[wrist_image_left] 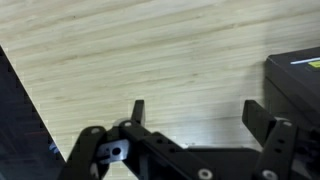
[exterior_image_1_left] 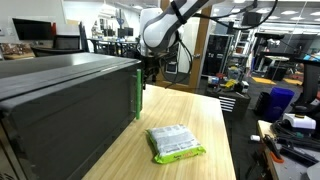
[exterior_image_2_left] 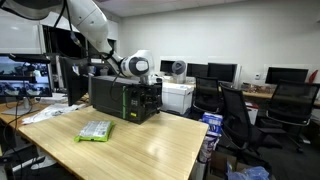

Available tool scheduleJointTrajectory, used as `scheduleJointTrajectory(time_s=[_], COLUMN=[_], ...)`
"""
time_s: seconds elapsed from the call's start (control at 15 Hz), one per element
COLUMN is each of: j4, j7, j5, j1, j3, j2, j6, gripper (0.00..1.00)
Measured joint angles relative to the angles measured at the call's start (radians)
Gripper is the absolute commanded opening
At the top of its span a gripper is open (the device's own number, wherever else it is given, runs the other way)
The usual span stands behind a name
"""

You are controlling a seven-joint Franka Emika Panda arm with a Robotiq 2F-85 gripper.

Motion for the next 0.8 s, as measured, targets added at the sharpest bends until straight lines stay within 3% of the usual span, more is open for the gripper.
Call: scheduleJointTrajectory(time_s=[0.27, 0.8], j4=[0.001, 0.009], j7=[0.000, 0.000], j5=[0.000, 0.000], j1=[0.000, 0.008], j3=[-0.001, 0.001], j2=[-0.046, -0.176], j6=[-0.061, -0.064], gripper=[1.00, 1.00])
